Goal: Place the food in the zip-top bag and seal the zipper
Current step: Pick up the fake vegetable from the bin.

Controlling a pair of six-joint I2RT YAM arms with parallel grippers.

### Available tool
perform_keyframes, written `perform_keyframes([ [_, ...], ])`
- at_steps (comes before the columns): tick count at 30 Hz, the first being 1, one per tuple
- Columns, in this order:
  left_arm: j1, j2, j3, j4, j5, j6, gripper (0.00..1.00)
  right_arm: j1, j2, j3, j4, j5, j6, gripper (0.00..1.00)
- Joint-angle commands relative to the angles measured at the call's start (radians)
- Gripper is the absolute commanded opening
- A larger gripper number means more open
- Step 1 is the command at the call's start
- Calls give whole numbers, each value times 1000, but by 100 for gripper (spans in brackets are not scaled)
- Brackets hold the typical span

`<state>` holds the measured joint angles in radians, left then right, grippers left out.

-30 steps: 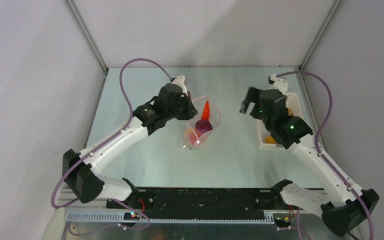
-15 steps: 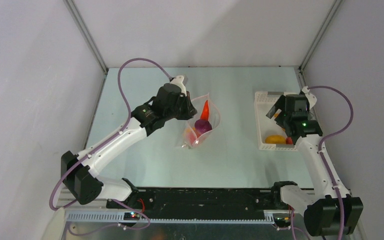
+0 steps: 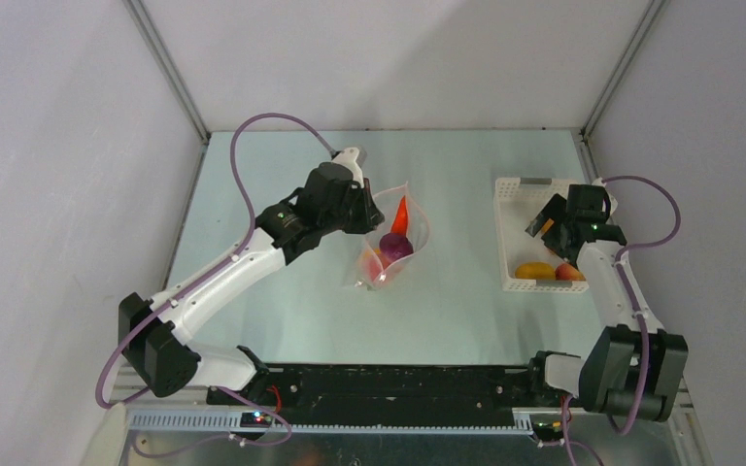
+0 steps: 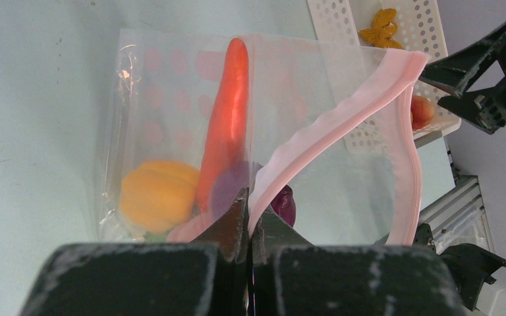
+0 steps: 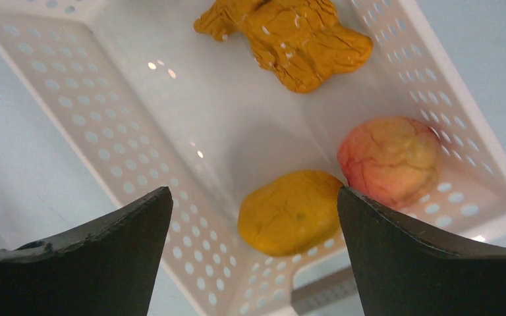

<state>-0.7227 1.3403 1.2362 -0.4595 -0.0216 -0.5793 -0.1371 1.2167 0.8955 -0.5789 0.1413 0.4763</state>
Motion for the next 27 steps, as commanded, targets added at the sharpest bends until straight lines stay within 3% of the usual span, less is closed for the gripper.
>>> perform_keyframes([
  [1,-5,-9,39,17,9,23,0,-40,85,3,147,-56,-10,99],
  [12,-6,31,58,6,14,31,0,-79,345,73,361,-36,46,100],
  [27,-6,34,70,-21,0,32,0,-85,505,165,360,11,41,100],
])
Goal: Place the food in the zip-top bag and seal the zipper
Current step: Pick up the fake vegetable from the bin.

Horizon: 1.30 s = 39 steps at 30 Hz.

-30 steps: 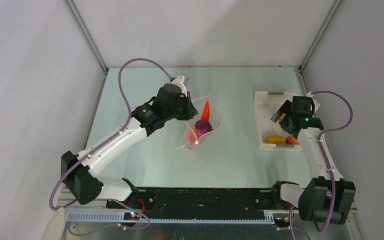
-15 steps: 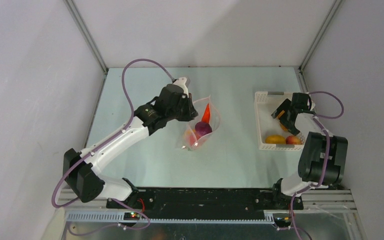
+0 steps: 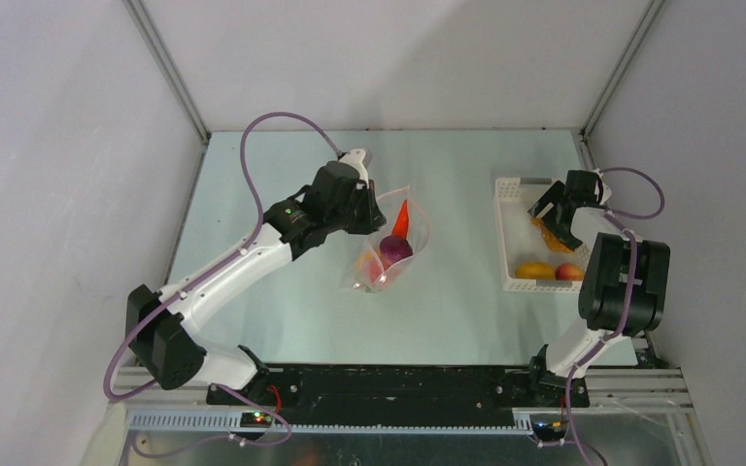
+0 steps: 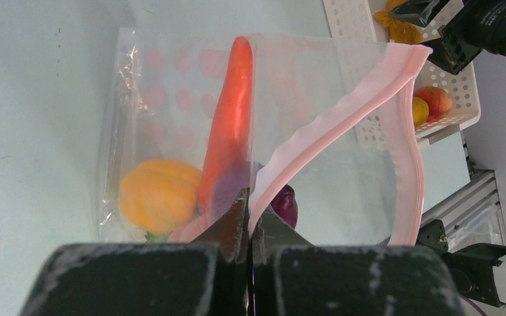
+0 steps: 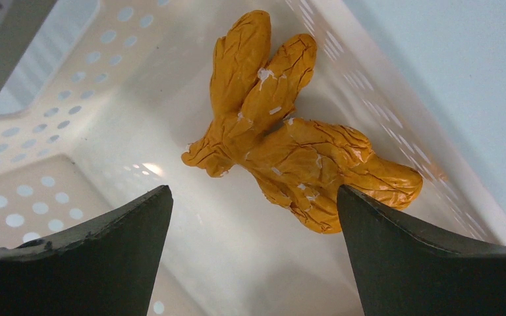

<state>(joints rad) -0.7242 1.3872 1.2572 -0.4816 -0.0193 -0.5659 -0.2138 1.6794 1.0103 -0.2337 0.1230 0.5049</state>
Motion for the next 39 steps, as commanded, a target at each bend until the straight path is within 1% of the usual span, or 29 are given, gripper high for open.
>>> perform_keyframes([
  [1,-4,-15,46,1,-2,19,0,-11,50,67,9,25,14,99],
  [5,-4,-19,42,0,-6,16,0,-12,92,115,-31,26,18,100],
  [10,-5,-17,40,-2,0,20,0,-12,139,171,-121,30,17,99],
  [19,-6,5,52,3,8,22,0,3,47,174,-164,108,-38,99],
  [23,-5,7,53,9,12,23,0,4,19,173,-204,155,14,99],
  [29,-5,12,47,25,34,32,0,11,14,173,-157,195,125,99],
  [32,-4,11,48,23,33,38,0,10,46,180,-112,185,165,99],
  [34,-4,9,47,22,30,41,0,10,66,191,-110,192,177,99],
  [37,-3,10,47,22,25,46,0,10,99,199,-81,196,135,99],
  [38,-4,14,48,22,26,49,0,10,106,200,-46,161,103,100],
  [39,-4,17,49,22,26,50,0,10,117,202,-5,129,20,100],
])
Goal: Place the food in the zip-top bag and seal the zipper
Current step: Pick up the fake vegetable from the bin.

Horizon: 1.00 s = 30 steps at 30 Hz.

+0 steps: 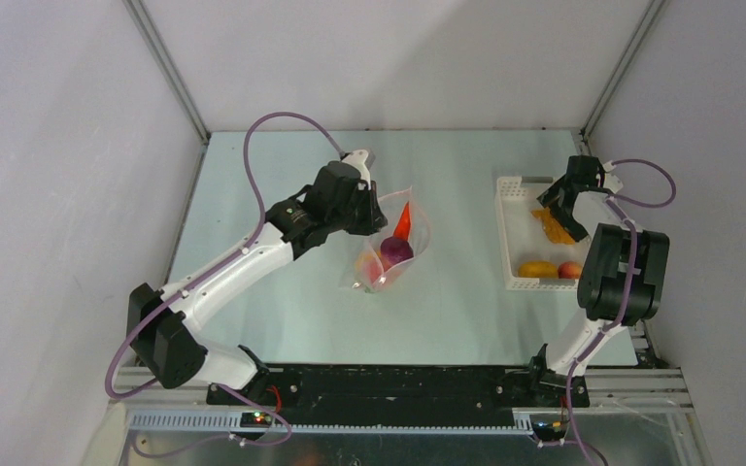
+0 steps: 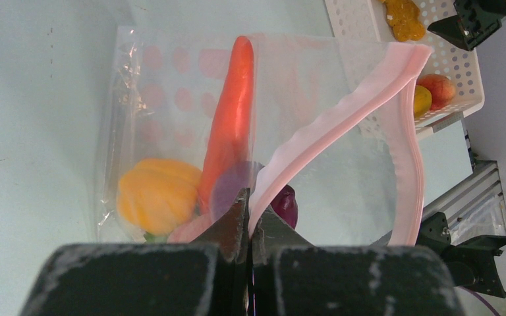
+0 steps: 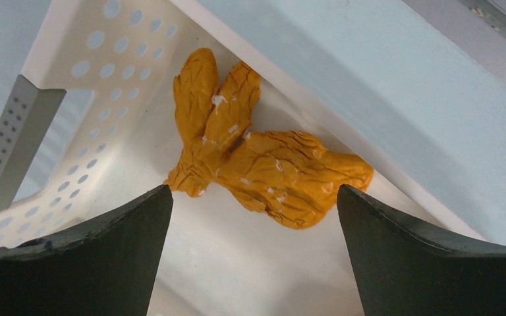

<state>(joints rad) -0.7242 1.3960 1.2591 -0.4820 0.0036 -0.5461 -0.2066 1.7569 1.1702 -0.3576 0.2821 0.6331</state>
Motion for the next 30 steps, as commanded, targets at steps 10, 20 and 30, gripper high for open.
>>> perform_keyframes([
  [10,-4,24,48,19,8,31,0,-37,20,55,105,-560,-807,99],
  [20,-4,39,43,52,24,20,0,-86,27,56,65,-555,-1064,99],
  [30,-3,38,45,42,13,26,0,-50,124,56,123,-371,-1104,99],
])
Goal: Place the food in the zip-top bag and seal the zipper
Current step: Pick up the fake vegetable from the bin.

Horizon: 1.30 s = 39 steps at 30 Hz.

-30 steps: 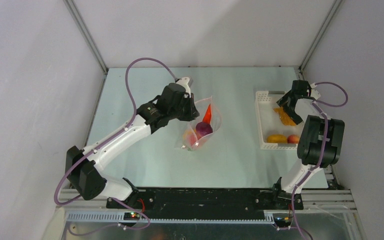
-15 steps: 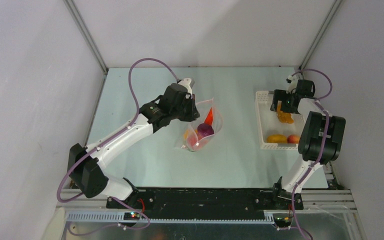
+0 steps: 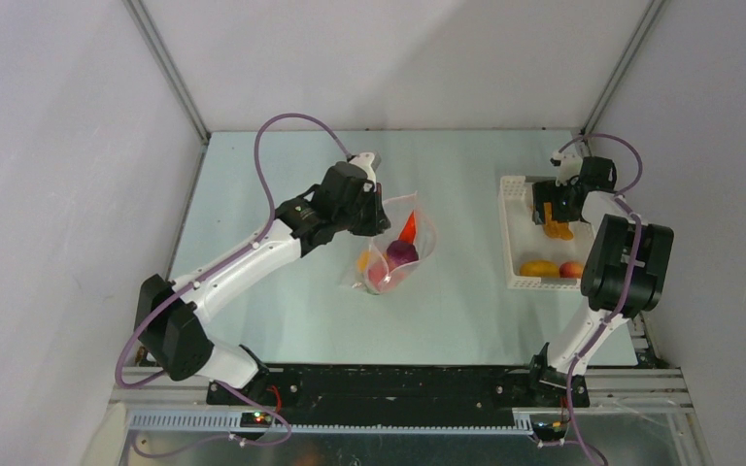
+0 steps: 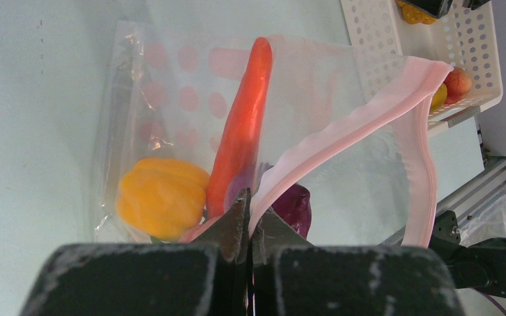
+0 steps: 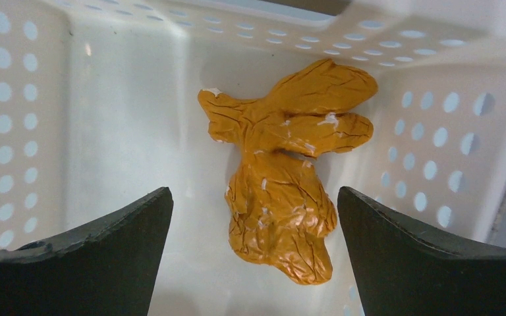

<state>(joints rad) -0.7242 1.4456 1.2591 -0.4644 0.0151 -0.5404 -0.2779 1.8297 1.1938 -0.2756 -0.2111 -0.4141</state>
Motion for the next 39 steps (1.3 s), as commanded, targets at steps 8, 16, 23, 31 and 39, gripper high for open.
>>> perform_keyframes([
  [8,-3,-3,49,22,-5,19,0,34,106,38,24,125,-60,85],
  [16,-4,-15,43,21,-12,13,0,32,123,59,-12,59,-31,47],
  [23,-4,-29,23,16,-45,4,0,31,87,59,-25,82,45,23],
  [31,-4,-43,21,5,-61,-7,0,43,-166,-3,-52,186,205,12],
  [39,-4,-49,37,-8,-70,-19,0,52,-603,-173,-68,69,392,12],
])
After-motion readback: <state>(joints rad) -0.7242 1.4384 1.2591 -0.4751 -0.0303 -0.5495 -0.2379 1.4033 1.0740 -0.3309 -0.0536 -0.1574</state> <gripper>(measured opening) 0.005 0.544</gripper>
